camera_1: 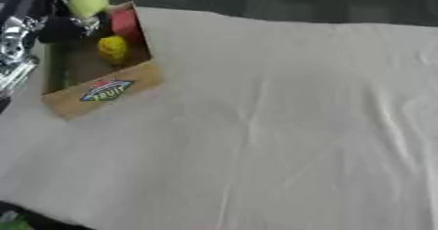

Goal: Pick up the objects with one hand, pass them to the other hand, and then place them into the box on the other side of the table.

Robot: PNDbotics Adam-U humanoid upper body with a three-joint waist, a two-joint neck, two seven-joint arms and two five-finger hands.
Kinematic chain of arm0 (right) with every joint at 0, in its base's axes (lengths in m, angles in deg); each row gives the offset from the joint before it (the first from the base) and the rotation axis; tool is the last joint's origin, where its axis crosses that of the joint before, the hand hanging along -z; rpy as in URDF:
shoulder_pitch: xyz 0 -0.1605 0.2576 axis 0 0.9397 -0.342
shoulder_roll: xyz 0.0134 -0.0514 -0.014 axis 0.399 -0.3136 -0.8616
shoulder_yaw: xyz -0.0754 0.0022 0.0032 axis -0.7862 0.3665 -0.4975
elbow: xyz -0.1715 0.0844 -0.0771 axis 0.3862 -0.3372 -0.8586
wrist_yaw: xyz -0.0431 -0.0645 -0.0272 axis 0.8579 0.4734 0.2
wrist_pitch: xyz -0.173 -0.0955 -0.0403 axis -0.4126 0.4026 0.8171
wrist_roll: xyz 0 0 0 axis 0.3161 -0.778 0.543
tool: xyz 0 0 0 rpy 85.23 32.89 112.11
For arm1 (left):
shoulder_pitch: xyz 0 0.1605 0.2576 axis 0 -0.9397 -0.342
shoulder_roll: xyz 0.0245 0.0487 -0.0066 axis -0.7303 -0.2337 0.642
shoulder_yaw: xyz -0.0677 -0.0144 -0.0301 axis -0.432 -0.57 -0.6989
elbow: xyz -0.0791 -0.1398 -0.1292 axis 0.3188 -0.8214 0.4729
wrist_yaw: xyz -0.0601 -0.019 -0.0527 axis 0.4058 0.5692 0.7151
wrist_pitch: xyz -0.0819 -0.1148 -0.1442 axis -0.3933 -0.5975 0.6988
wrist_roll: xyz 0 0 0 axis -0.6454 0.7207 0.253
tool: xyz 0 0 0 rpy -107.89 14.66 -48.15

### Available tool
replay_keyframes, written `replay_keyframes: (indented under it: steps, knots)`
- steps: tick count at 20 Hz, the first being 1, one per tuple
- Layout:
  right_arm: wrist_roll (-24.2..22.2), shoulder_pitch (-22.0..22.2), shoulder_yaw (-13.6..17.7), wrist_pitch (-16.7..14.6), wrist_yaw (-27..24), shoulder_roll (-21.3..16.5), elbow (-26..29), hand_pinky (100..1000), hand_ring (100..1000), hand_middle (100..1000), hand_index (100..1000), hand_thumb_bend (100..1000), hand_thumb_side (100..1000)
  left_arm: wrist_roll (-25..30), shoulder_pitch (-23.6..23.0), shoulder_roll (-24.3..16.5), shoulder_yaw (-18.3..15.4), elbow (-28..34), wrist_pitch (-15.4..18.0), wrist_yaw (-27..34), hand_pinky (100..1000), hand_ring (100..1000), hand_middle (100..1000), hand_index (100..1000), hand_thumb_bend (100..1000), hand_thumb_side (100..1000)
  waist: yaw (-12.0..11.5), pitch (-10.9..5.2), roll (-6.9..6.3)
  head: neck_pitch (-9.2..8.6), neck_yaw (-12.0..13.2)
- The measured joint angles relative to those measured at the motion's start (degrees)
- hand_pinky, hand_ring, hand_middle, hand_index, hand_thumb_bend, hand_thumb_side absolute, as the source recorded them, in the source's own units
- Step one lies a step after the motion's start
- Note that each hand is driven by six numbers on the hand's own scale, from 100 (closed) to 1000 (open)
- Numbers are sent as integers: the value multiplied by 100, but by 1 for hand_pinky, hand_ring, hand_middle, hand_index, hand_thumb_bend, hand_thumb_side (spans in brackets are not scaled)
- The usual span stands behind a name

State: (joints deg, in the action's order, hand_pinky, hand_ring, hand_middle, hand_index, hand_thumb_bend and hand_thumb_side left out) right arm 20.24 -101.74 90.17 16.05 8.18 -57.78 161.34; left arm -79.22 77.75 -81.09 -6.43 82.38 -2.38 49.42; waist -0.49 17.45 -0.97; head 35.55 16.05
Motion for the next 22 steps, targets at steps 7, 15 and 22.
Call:
replay_keyframes:
  steps: [7,15,22]
  knots:
    - [183,52,98,-19,-1,-35,-43,685,715,752,795,100,231,417,66,0,-22,-537,-432,-636,852,757,691,766,957,163,3,0,4,-1,-10]
    - [281,103,144,-35,-32,-36,-61,682,713,750,794,100,232,1243,112,0,-79,-647,-810,-2123,873,769,712,796,919,582,1,-1,24,4,-41]
    - [501,204,263,-109,-92,-64,-52,698,732,785,802,218,149,-267,-23,0,-780,371,-693,-1420,776,666,706,749,574,555,-45,-40,72,105,-730]
